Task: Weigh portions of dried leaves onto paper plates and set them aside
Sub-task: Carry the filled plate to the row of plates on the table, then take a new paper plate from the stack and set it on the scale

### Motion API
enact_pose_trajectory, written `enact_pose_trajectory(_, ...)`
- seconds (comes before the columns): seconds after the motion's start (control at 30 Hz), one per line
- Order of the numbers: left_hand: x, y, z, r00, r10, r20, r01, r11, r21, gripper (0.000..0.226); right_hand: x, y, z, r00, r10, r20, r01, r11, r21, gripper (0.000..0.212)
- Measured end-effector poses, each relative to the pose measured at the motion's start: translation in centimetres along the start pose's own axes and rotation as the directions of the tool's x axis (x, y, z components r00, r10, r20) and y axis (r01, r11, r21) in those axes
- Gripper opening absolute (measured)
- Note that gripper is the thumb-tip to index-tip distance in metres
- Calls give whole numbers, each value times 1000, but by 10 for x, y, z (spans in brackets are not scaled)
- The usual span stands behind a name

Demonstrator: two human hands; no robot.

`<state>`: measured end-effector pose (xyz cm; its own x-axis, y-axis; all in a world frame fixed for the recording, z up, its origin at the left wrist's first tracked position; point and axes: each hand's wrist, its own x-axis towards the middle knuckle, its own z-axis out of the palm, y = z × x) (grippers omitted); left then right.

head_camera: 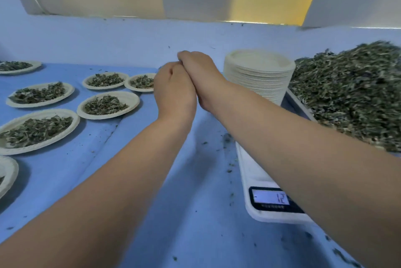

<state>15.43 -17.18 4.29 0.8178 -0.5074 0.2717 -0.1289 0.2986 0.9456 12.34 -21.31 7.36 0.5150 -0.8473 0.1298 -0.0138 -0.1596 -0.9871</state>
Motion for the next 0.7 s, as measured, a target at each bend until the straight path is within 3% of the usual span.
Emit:
enact_pose_trajectory(0.17,-22,19,28,990,132,42,-134,990,33,31,-56,-13,-54,995,-49,83,35,986,164,27)
enact_pose_trajectory(0.33,-49,23,54,906,322,274,-387,893,230,15,-93,-2,-122,993,-114,-13,115,983,142,18)
enact_pose_trajectory(0.43,-49,25,72,727,493,477,-682,597,423,31,-106,11,-162,971,-178,-157,189,981,54,16)
enact_pose_trajectory(0.5,-44,28,84,625,513,588,-781,387,491,36,-110,23,-188,941,-230,-248,220,973,-69,16)
enact_pose_trajectory(0.63,-40,29,99,587,354,728,-805,159,572,25,-105,63,-239,868,-325,-375,154,895,-419,13)
enact_pose_trajectory(0.7,-40,26,101,571,301,764,-813,81,577,18,-102,82,-260,881,-347,-322,50,744,-666,12)
